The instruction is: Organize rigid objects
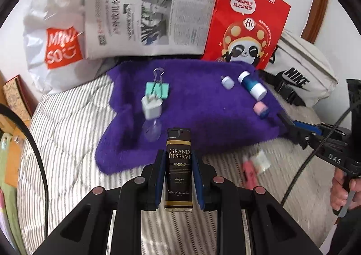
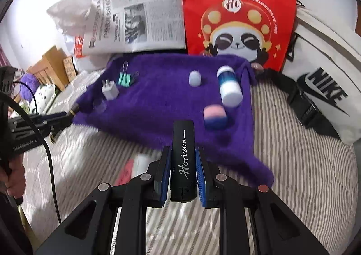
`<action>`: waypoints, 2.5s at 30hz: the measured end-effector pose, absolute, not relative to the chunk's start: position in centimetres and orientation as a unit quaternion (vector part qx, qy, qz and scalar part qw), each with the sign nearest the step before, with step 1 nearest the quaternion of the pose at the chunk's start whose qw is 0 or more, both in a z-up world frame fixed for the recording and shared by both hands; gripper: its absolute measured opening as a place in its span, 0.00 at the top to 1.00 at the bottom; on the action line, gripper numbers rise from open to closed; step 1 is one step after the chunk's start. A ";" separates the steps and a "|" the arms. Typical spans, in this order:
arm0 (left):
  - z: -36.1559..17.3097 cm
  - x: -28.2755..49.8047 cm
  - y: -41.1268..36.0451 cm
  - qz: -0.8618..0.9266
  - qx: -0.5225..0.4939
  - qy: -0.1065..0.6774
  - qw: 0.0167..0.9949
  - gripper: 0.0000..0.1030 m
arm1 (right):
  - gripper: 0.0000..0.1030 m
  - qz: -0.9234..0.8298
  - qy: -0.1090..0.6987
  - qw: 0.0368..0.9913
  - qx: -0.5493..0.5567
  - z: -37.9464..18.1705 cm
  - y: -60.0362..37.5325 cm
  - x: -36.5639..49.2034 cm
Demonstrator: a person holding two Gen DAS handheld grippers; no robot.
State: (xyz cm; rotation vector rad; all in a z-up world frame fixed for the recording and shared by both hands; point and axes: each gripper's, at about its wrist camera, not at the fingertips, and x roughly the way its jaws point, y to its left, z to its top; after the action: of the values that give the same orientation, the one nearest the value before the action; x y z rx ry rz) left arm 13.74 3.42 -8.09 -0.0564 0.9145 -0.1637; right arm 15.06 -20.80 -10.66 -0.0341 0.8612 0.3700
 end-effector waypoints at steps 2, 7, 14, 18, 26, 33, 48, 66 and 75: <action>-7.8 14.9 3.1 -0.086 -0.027 0.440 0.893 0.78 | 0.79 0.178 0.411 0.894 -0.012 -10.2 -20.6 16.4; -7.9 18.0 2.1 -0.089 -0.014 0.443 0.892 0.78 | 0.79 0.174 0.407 0.897 -0.005 -9.5 -20.3 19.3; -10.3 22.4 1.8 -0.090 -0.030 0.463 0.881 0.78 | 0.79 0.161 0.417 0.894 0.005 -10.2 -20.2 22.7; -12.0 23.7 1.7 -0.080 -0.025 0.476 0.875 0.78 | 0.79 0.157 0.430 0.889 0.014 -11.3 -20.2 24.2; -13.9 23.9 2.5 -0.071 -0.013 0.488 0.870 0.78 | 0.79 0.154 0.456 0.877 0.003 -13.6 -18.4 26.6; -13.9 24.0 2.6 -0.072 -0.023 0.491 0.868 0.78 | 0.79 0.142 0.473 0.869 -0.019 -15.1 -17.2 27.2; -12.7 22.8 2.4 -0.079 -0.025 0.500 0.862 0.69 | 0.74 0.160 0.471 0.867 -0.036 -16.3 -15.9 27.5; -9.0 17.5 0.8 -0.072 0.000 0.478 0.875 0.69 | 0.58 0.144 0.440 0.886 -0.025 -10.9 -20.7 19.8; -9.5 13.7 -2.5 -0.089 0.014 0.479 0.873 0.69 | 0.58 0.118 0.435 0.892 -0.017 -10.7 -24.8 13.9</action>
State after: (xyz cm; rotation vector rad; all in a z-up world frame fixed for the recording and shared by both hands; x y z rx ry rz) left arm 13.71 -2.53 -9.53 0.0291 1.0003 -0.1857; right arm 13.87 -24.79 -10.75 -0.0343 0.9033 0.2459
